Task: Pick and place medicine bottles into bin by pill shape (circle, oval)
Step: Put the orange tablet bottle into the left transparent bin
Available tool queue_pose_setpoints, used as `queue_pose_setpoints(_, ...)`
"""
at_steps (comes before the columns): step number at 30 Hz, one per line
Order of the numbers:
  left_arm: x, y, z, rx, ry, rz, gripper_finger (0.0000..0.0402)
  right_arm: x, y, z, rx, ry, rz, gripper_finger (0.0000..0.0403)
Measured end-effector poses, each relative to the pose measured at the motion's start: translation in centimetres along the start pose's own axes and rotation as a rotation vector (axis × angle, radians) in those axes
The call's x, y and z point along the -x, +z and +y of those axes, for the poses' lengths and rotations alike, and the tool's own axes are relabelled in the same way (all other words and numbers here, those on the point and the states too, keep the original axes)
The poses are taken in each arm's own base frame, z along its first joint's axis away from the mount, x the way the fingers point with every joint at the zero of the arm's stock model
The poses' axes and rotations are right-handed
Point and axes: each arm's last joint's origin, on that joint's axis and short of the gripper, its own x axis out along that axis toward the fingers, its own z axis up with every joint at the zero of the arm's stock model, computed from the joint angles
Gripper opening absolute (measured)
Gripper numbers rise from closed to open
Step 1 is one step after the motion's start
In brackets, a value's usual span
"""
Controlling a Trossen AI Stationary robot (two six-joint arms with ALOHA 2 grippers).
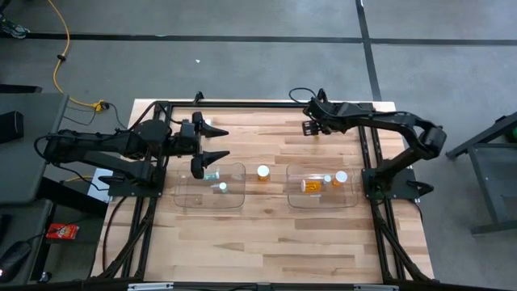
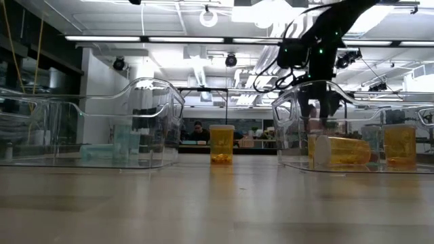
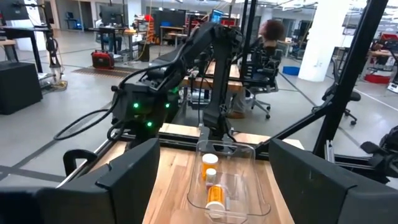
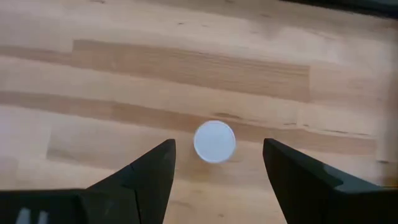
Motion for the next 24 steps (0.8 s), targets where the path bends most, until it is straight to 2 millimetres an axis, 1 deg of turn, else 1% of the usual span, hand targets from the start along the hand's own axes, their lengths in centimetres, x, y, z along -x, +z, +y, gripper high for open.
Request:
queue_pose_setpoints(3,0.0,0.0,0.0,0.0,0.0,0.0,0.0291,-0.6,0.1,-0.2,-0.031,0.015,-0.016,0.0236)
queue_pose_setpoints(12,0.0,0.0,0.0,0.0,0.0,0.0,0.0291,-1.1,0.3,-0.3,-0.042,0.014,-0.02,0.0236)
queue_pose_setpoints(16,0.0,0.0,0.0,0.0,0.001,0.0,0.0291,-2.6,0.1,0.1,-0.041,0.014,0.04,0.0236)
queue_pose_setpoints(19,0.0,0.0,0.0,0.0,0.001,0.0,0.0291,-3.2,0.2,0.4,-0.044,0.02,0.043,0.0236)
queue_pose_setpoints(24,0.0,0.0,0.0,0.0,0.001,0.0,0.0291,-3.3,0.3,0.5,-0.066,0.024,0.027,0.0236)
